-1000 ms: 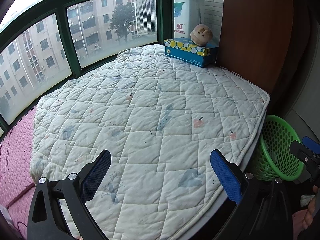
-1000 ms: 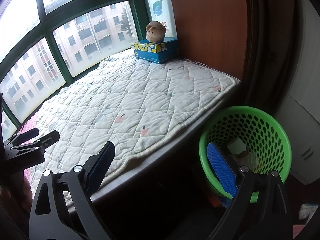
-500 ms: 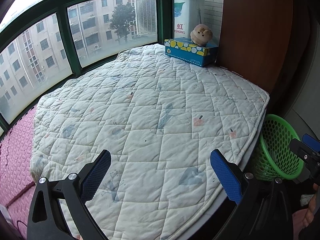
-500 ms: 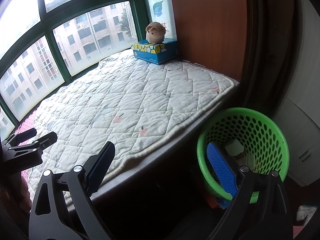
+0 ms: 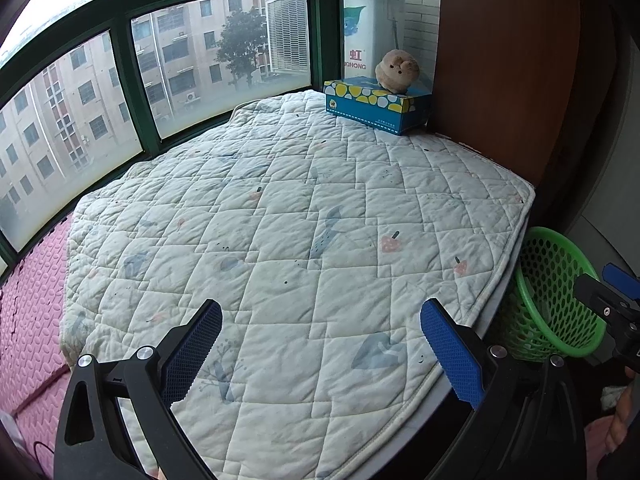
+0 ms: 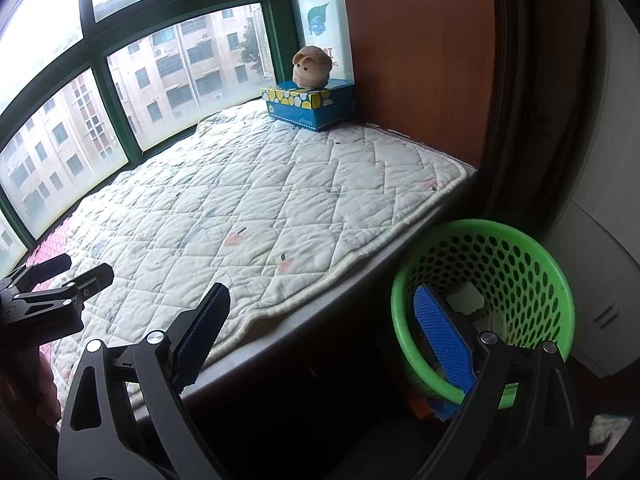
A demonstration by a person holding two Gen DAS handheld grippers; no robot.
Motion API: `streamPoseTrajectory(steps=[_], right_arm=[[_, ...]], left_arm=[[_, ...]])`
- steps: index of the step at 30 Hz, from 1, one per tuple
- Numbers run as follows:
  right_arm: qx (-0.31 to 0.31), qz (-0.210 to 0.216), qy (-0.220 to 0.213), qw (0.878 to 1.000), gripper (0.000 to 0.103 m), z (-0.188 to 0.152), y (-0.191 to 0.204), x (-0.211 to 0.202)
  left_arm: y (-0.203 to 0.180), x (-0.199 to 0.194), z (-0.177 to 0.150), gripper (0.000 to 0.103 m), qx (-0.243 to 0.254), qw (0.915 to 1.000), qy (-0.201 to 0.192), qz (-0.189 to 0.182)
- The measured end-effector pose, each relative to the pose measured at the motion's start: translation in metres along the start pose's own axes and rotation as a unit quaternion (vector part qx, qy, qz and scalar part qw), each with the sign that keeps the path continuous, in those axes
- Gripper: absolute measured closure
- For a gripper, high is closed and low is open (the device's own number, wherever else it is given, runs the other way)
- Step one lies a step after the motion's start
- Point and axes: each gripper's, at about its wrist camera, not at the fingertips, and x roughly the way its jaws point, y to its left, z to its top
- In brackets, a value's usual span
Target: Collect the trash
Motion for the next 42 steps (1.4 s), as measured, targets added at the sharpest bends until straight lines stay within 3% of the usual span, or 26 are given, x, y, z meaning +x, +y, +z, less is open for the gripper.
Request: streamPoseTrajectory(steps=[42], right_arm=[[-0.004, 0.006, -0.002, 1.0, 0.011, -0.0037, -0.0003, 0.0021]], left_arm=[[-0.0046, -0.0061, 0.0006, 0.007, -0.006, 0.9999, -0.009, 0.002]])
